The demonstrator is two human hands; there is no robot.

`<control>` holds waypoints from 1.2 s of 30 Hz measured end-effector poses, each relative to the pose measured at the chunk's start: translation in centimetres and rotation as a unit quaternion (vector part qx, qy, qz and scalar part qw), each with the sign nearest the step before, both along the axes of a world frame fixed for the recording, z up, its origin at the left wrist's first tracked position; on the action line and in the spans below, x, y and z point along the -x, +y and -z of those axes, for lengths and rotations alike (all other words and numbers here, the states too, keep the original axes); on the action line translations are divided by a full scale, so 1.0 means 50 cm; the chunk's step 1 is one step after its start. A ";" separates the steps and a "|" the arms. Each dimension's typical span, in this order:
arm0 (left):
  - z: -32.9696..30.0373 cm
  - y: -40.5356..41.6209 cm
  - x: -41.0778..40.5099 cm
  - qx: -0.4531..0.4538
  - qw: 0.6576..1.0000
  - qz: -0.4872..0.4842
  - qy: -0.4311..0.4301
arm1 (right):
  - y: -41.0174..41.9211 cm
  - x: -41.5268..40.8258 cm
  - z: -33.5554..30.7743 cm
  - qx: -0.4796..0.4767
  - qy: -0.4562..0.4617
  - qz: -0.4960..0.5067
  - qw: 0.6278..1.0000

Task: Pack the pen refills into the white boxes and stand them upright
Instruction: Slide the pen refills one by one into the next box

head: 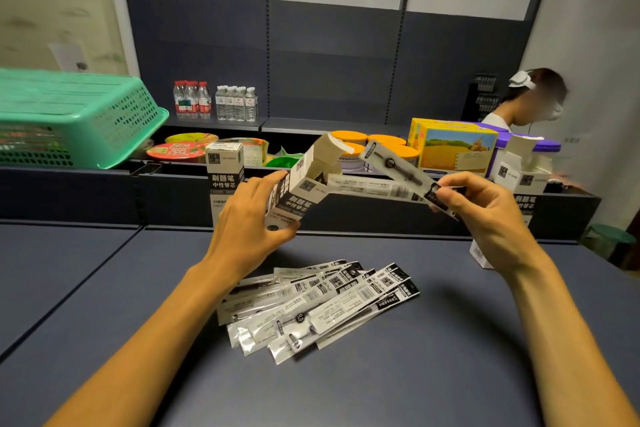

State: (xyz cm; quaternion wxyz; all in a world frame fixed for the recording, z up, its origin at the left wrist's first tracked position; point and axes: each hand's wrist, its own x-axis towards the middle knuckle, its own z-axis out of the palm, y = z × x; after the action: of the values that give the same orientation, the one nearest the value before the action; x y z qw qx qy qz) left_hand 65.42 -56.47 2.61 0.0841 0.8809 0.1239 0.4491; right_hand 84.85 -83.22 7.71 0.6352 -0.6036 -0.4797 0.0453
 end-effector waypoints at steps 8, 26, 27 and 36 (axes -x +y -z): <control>0.008 -0.005 -0.002 -0.024 1.000 0.002 0.014 | 0.003 0.014 -0.022 -0.016 -0.129 0.098 0.987; 0.012 -0.016 -0.007 -0.050 0.998 -0.008 0.026 | 0.012 0.043 -0.068 0.111 -0.408 0.157 0.893; 0.011 -0.016 -0.006 -0.049 0.998 -0.009 0.024 | 0.011 0.045 -0.071 0.112 -0.392 0.159 0.899; 0.016 -0.027 -0.015 -0.080 0.996 -0.023 0.036 | 0.043 0.056 -0.075 0.184 -0.336 0.141 0.913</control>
State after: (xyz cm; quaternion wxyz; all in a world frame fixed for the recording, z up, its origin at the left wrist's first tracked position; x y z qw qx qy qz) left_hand 66.18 -57.82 1.81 -0.0014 0.8971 0.1108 0.4278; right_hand 82.05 -81.06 11.44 0.3138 -0.7505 -0.5583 -0.1628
